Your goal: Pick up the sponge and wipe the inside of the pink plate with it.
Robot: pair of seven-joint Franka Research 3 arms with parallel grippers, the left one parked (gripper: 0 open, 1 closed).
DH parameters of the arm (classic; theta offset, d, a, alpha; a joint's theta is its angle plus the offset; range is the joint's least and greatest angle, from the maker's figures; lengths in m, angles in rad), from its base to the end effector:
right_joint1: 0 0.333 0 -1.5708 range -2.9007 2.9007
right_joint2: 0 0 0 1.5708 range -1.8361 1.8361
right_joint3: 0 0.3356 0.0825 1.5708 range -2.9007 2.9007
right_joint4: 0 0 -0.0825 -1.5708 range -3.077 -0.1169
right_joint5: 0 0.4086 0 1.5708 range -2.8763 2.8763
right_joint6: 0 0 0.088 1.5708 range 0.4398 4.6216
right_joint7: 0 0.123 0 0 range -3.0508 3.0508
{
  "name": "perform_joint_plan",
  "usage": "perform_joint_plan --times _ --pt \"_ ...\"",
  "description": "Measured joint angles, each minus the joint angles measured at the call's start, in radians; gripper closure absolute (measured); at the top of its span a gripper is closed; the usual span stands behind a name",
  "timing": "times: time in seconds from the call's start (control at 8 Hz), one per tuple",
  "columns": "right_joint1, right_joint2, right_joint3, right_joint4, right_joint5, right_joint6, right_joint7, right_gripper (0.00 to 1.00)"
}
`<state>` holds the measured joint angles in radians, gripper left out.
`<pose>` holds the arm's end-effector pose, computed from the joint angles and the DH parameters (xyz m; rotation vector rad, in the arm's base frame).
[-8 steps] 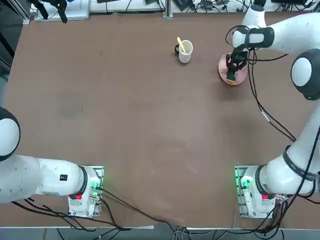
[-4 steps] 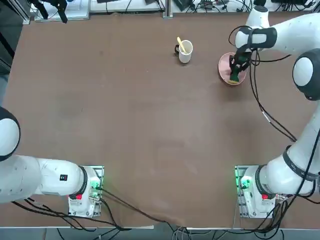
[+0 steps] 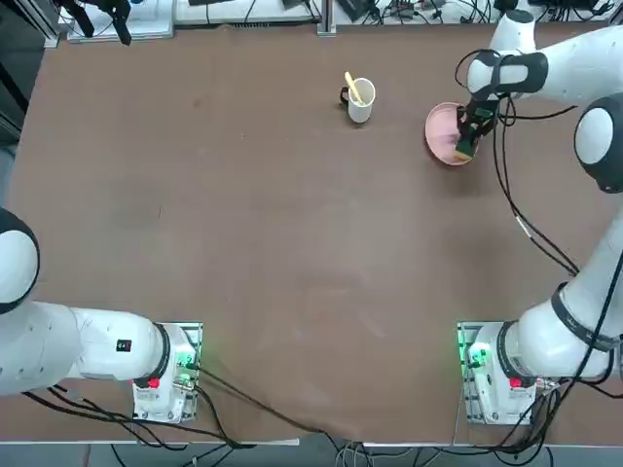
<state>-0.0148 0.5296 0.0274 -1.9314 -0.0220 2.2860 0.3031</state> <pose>0.6272 0.0069 0.1790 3.0717 -0.4284 -0.2680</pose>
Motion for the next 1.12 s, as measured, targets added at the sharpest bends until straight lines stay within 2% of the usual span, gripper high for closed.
perform_joint_plan --times 0.75,1.12 --pt "0.023 0.045 0.011 0.067 0.000 0.053 0.003 0.81" --pt "0.060 0.076 0.012 0.115 0.001 0.060 0.079 0.81"
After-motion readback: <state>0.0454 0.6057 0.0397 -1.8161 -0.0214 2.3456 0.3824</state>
